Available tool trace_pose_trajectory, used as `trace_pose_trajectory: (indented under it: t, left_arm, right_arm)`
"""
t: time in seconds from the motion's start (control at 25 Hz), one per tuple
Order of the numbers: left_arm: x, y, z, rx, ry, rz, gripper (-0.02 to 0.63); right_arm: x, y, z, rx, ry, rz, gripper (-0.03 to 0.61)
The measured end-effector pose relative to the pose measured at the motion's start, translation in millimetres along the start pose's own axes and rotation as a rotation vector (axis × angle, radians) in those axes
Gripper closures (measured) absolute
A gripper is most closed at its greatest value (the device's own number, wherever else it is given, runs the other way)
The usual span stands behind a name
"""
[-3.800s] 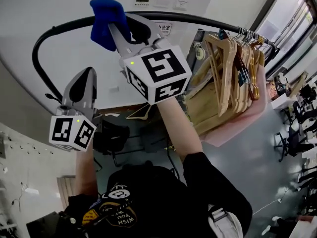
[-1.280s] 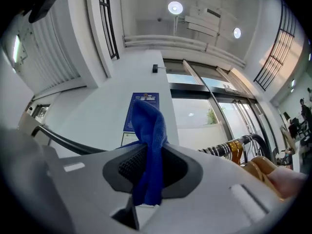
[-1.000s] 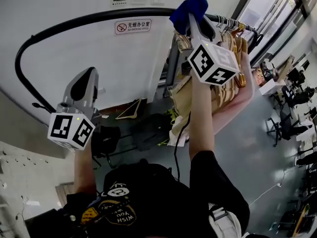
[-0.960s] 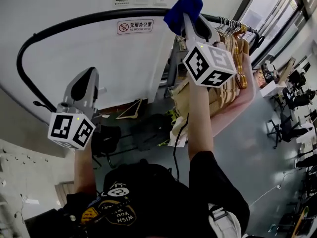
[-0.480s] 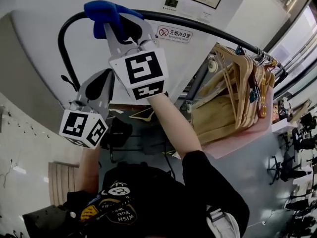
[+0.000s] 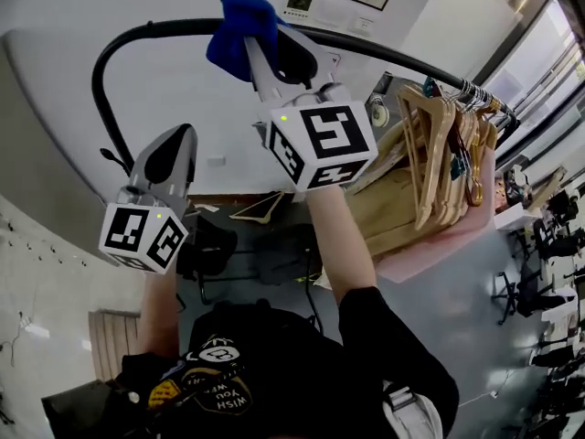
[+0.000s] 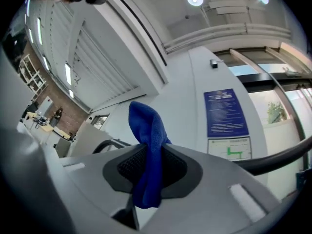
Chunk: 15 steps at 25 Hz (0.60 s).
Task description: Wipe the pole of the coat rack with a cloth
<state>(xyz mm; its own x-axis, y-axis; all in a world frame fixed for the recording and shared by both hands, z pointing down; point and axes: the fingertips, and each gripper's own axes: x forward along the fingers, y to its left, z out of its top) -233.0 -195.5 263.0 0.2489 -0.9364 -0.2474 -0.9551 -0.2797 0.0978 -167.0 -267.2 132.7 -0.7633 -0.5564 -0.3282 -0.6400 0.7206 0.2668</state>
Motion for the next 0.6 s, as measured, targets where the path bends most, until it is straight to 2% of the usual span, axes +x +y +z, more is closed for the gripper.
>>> trace_pose_trajectory:
  t: [0.16,0.28,0.36,0.44,0.6]
  left_arm:
    - [20.9,-29.6,-4.1,-0.046,-0.001,-0.089,0.614]
    - [35.6,-53.5,-11.0,-0.042,0.013,-0.153,0.614]
    - [43.6,-64.4,-13.7,-0.044,0.019,-0.18,0.614]
    - [50.5,-72.0,-14.5,-0.048,0.021,-0.194,0.614]
    - [59.4,-82.8,-17.7,-0.034,0.026,-0.218,0.614]
  right_arm:
    - [-70.0,-109.5,-2.1,0.111,-0.024,-0.181,0.503]
    - [-125.9,-190.8,-4.6,0.144,-0.029,-0.368,0.503]
    - [-154.5,-232.9,-4.2,0.156,-0.034,-0.461,0.503]
    - [-174.8,-264.1,-5.7,0.166,-0.031,-0.513,0.503]
    - [-193.2,-286.4,-13.5,0.218,-0.031,-0.511,0.503]
